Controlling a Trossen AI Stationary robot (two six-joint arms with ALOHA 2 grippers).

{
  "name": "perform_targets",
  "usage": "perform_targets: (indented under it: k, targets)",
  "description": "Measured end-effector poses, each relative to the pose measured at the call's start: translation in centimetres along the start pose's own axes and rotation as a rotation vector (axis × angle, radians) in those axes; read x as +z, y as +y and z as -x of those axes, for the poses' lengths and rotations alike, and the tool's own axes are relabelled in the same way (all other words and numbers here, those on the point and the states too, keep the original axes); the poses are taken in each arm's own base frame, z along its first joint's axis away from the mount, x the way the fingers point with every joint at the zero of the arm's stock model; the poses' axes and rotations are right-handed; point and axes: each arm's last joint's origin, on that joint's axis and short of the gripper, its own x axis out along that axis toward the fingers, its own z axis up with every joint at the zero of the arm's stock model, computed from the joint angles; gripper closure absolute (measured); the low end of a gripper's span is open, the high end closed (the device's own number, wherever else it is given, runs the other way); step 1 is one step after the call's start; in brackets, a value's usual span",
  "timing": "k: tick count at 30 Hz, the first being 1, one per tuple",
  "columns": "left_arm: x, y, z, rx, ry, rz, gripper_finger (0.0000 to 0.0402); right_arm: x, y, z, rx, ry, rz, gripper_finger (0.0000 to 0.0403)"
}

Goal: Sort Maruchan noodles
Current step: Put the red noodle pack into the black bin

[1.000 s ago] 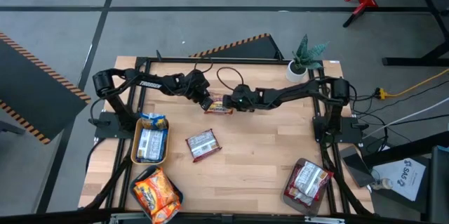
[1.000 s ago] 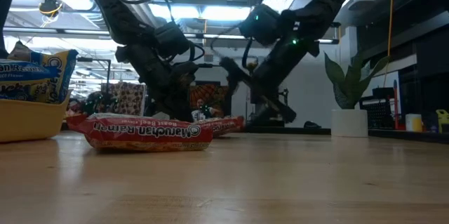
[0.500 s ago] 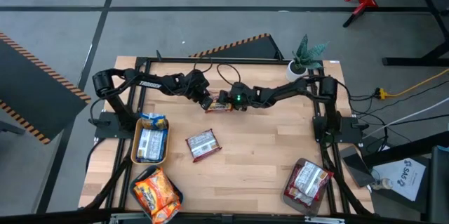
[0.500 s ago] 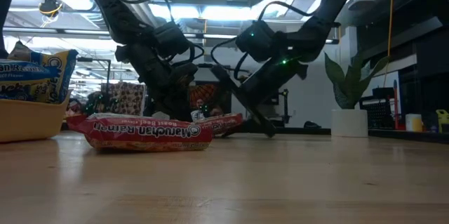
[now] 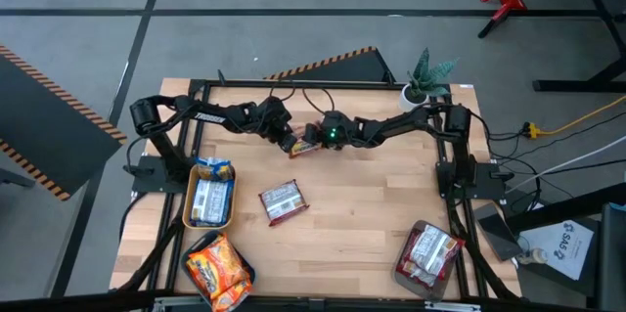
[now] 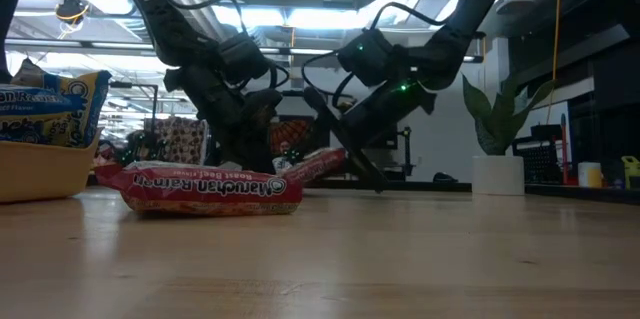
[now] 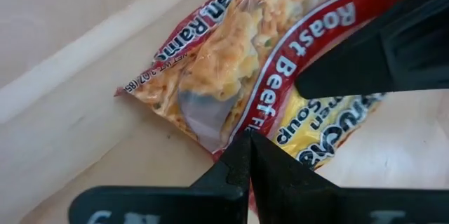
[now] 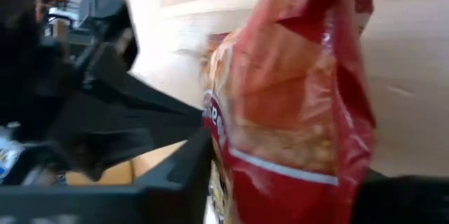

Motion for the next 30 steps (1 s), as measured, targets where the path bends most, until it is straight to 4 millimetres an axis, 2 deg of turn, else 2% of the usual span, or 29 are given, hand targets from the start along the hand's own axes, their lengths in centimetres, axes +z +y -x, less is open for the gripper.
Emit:
perform_targets:
  k: [4,8,14,17,21,25,27,30]
  targets:
    - [0.0,-0.1,0.1,-0.031,0.012,0.014,0.0402,0.0,0.4,0.0,0.048,0.018,0.025,0.0305]
    - [0.3,-0.3,0.7,-0.115,0.058,0.07,0.0401,0.0,0.6,0.0,0.08,0.04,0.028,0.0309]
    - [1.6,-2.0,4.3,-0.195,0.011,0.041,0.0401,-0.1,0.7,0.0,0.093,0.079,0.013,0.0293]
    - [2.1,-3.2,6.9,-0.247,-0.047,0.004,0.0401,-0.1,1.0,0.3,0.107,0.099,0.021,0.0292]
    - [2.3,-4.8,10.4,-0.298,-0.163,-0.068,0.0401,0.3,2.8,1.8,0.176,0.088,0.064,0.0309]
    - [2.1,-6.4,13.8,-0.32,-0.313,-0.128,0.0401,0.6,4.8,3.8,0.245,0.081,0.101,0.0309]
    - [1.9,-7.0,15.3,-0.317,-0.382,-0.148,0.0401,0.7,6.0,5.2,0.295,0.096,0.13,0.0309]
    - [1.4,-7.8,17.3,-0.333,-0.466,-0.173,0.0401,-0.3,8.3,7.8,0.368,0.13,0.173,0.0307]
